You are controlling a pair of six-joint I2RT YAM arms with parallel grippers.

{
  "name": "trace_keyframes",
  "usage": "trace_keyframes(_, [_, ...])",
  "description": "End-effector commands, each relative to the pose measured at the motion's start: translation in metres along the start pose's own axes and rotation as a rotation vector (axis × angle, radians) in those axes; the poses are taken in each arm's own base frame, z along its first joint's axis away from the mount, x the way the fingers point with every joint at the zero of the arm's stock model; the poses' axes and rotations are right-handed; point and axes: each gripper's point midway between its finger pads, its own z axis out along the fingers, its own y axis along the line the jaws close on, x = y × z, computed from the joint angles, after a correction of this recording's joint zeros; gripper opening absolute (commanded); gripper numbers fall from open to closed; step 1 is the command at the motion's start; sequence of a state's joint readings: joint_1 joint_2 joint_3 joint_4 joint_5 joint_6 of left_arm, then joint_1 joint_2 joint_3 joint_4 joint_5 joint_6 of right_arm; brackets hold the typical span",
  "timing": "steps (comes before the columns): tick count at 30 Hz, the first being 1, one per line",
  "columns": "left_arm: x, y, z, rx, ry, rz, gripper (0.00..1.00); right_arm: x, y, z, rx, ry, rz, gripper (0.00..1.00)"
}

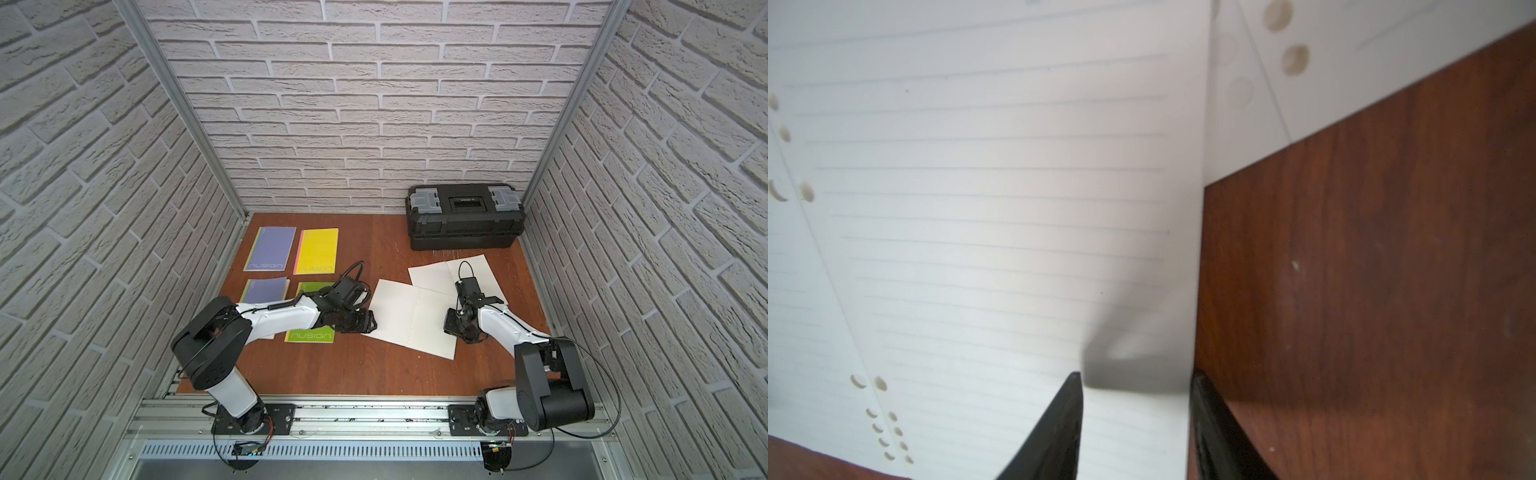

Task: Close the notebook
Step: Close the notebook at the center of the board.

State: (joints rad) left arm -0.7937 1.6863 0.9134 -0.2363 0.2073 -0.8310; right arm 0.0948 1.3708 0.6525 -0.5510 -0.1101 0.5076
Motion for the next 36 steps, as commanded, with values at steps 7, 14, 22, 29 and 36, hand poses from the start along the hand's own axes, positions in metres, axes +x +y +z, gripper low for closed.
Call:
trace_keyframes(7, [0.002,-0.005,0.008,-0.024,0.006,-0.019,0.61,0.004,-0.001,0.004,-0.007,0.02,-0.003,0.43])
trace_keyframes(14, [-0.004,-0.02,-0.001,0.053,-0.029,-0.013,0.61,0.005,0.0,0.005,-0.011,0.025,-0.004,0.43])
trace_keyframes(22, [-0.011,-0.029,-0.02,0.088,-0.07,-0.002,0.61,0.005,0.001,0.005,-0.017,0.028,-0.007,0.43])
trace_keyframes(29, [-0.014,-0.036,-0.028,0.116,-0.086,0.004,0.61,0.005,0.001,0.005,-0.018,0.027,-0.007,0.43])
trace_keyframes(36, [-0.015,-0.039,-0.037,0.125,-0.102,0.011,0.61,0.005,0.002,0.005,-0.02,0.028,-0.009,0.43])
